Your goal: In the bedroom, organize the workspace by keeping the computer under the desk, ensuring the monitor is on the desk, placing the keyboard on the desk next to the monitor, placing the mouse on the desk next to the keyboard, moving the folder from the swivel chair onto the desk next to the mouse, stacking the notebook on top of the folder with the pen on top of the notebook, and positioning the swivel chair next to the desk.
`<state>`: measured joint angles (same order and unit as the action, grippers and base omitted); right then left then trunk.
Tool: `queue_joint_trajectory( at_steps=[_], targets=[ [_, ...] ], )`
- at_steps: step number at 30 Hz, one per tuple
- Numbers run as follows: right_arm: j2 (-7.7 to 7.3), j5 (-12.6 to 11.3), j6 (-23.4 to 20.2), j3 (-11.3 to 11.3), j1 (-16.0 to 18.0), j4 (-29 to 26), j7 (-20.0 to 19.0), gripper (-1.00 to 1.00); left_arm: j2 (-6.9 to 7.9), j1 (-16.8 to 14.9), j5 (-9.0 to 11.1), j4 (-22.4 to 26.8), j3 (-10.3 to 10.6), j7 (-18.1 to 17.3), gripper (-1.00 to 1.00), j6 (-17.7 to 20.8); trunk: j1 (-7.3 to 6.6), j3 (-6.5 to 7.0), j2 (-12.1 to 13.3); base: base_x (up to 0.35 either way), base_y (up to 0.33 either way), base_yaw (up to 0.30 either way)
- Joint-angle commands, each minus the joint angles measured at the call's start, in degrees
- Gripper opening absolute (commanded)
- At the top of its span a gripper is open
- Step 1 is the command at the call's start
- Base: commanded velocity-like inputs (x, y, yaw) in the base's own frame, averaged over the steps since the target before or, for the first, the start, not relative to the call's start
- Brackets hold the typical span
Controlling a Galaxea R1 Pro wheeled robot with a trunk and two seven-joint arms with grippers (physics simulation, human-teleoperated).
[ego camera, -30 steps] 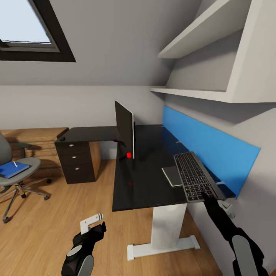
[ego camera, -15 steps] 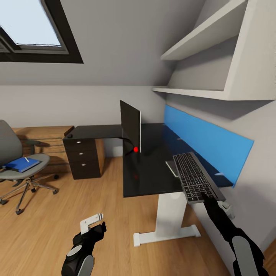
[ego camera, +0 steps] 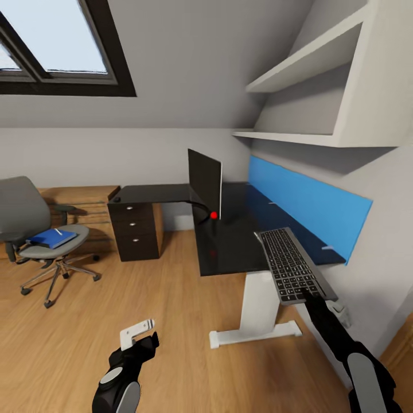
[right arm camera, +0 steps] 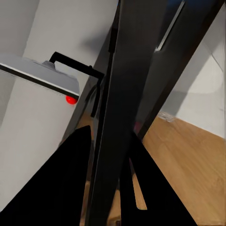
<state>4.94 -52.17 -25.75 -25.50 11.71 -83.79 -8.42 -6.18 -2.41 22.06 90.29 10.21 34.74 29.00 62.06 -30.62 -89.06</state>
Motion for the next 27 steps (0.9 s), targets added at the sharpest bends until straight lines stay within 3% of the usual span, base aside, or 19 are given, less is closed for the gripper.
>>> queue_joint_trajectory(
  at_steps=[1, 8, 22, 27],
  targets=[
    [0.08, -0.5, -0.5, -0.2, 0.1, -0.1, -0.3, -1.00, 0.02, 0.0, 0.5, 0.1, 0.1, 0.5, 1.00, 0.1, -0.03, -0.06, 0.0, -0.303, 0.156, 0.000],
    [0.15, -0.6, -0.4, -0.2, 0.1, -0.1, -0.3, -1.00, 0.02, 0.0, 0.5, 0.1, 0.1, 0.5, 1.00, 0.2, -0.03, 0.02, 0.0, -0.226, 0.025, 0.065],
    [0.54, -0.4, -0.6, 0.2, 0.1, 0.1, -0.3, -1.00, 0.02, 0.0, 0.6, 0.0, 0.0, 0.5, 1.00, 0.2, -0.03, 0.60, 0.0, -0.020, 0.001, 0.227],
    [0.58, -0.4, -0.6, 1.9, 0.1, 0.1, -0.3, -1.00, 0.02, 0.0, 0.6, -0.4, 0.0, 0.4, 1.00, 0.1, -0.03, 0.65, 0.0, 0.000, 0.136, 0.257]
  ],
)
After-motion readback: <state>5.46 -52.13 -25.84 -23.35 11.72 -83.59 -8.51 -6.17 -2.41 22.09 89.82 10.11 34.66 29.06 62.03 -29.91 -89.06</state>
